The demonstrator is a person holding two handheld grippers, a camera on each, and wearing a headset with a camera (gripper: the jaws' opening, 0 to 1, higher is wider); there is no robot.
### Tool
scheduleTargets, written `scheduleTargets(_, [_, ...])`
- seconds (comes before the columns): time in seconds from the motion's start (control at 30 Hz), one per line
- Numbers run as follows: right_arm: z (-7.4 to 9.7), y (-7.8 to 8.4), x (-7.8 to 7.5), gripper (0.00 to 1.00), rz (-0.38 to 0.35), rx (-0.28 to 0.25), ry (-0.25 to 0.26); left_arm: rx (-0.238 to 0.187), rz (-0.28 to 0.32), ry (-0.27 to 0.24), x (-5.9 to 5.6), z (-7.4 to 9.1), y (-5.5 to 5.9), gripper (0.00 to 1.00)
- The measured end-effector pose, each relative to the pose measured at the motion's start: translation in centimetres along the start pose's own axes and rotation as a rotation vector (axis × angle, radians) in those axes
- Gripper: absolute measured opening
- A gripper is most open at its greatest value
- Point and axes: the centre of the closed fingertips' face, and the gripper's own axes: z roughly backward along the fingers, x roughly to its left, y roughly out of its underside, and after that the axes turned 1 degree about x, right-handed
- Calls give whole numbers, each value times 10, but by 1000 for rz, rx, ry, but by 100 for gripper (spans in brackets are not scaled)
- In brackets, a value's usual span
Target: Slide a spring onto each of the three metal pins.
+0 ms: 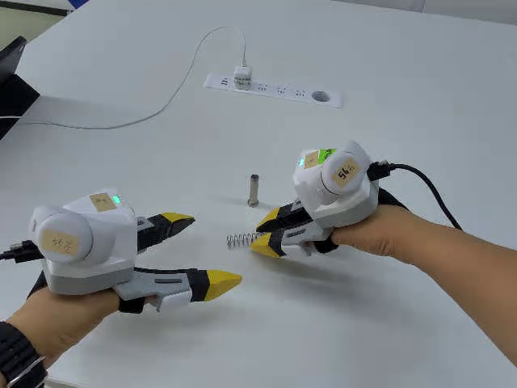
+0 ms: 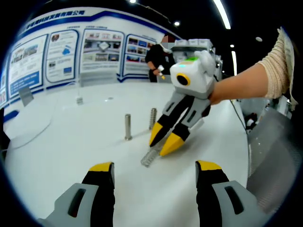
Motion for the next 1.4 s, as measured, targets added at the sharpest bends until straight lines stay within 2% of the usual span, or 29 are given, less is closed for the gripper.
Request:
scheduleTargets(0.33, [3, 8, 5, 16, 14, 24, -10, 2, -1, 2, -3, 0, 0, 71])
scheduleTargets(0.77, [1, 8, 5, 12, 48, 19, -10, 6, 1, -2, -2, 0, 1, 70])
scheduleTargets(1.1, [8, 2, 6, 12, 48, 11, -8, 4, 1, 1, -4, 0, 1, 70])
scheduleTargets(1.4, [15, -11, 6, 12, 61, -2, 6, 0, -1, 7, -6, -1, 0, 70])
